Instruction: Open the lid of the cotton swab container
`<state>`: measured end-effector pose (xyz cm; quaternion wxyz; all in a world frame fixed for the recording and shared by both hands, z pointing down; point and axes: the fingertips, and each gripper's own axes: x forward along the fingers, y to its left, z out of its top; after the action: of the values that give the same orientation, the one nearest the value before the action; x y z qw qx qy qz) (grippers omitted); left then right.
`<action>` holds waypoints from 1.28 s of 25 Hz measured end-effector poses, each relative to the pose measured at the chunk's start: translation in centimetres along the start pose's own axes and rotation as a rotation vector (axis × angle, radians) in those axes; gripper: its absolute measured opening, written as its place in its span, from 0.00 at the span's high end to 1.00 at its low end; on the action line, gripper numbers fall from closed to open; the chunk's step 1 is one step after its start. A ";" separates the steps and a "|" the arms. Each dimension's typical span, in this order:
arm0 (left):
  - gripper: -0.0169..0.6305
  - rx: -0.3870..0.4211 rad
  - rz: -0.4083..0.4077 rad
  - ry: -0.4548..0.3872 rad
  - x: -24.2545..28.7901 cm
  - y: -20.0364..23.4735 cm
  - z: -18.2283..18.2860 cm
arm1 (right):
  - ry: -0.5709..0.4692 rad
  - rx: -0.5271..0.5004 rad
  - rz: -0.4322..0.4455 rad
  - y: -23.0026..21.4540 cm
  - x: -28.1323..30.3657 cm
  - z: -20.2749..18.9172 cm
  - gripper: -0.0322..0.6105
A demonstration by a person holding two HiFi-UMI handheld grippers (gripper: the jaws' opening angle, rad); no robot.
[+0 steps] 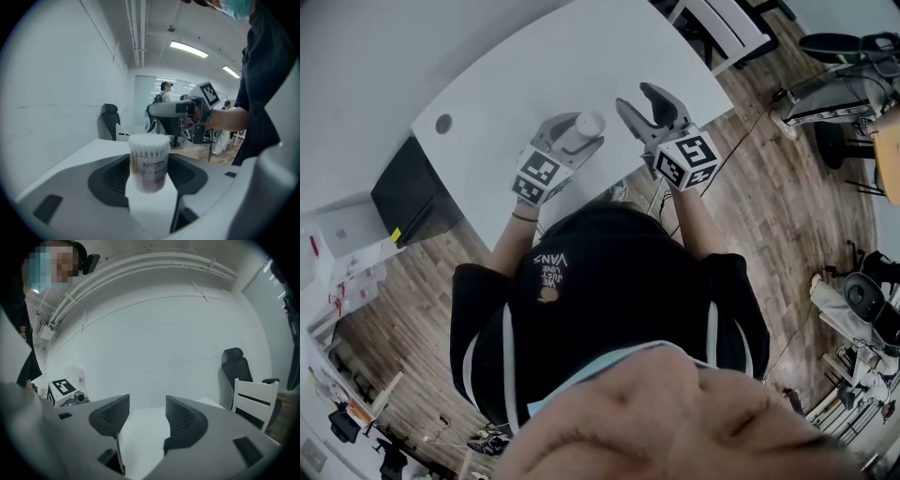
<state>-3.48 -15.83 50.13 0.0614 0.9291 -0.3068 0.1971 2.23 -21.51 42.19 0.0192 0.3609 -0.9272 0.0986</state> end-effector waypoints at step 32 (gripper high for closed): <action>0.58 -0.017 0.072 -0.072 -2.9 0.7 2.7 | 0.042 -0.056 -0.027 2.6 -2.8 -2.2 0.58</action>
<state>-5.11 -15.46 46.51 0.0513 0.9235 -0.3436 0.1628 2.47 -17.32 43.64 0.0499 0.3704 -0.9241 0.0801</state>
